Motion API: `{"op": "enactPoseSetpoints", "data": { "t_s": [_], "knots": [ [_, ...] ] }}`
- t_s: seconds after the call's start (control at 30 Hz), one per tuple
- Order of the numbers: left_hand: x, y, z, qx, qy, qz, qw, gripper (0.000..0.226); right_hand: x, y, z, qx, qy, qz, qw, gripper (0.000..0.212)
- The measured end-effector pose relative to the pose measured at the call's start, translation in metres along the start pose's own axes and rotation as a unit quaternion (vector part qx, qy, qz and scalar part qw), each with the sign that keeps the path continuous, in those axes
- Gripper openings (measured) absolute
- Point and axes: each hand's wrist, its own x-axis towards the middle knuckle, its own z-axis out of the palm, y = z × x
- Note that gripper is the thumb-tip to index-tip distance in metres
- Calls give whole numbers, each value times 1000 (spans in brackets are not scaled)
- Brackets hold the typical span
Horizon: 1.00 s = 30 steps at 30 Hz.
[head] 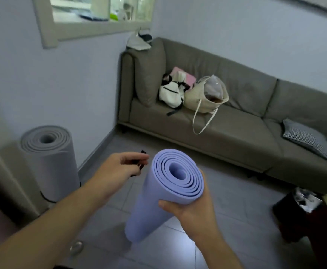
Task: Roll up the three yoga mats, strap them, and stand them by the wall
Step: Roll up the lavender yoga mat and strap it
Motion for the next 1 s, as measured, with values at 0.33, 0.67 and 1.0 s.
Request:
{"op": "enactPoseSetpoints", "data": {
  "t_s": [0.33,0.67,1.0],
  "knots": [
    [-39,66,63,143,-82,-85,983,60,-29,-5,-26,83,48,13,995,101],
    [-12,43,150,352,-45,-102,929,123,-18,13,-22,391,59,242,886,44],
    [19,6,217,525,-13,-60,849,100,-10,72,-28,327,103,244,907,49]
  ]
}}
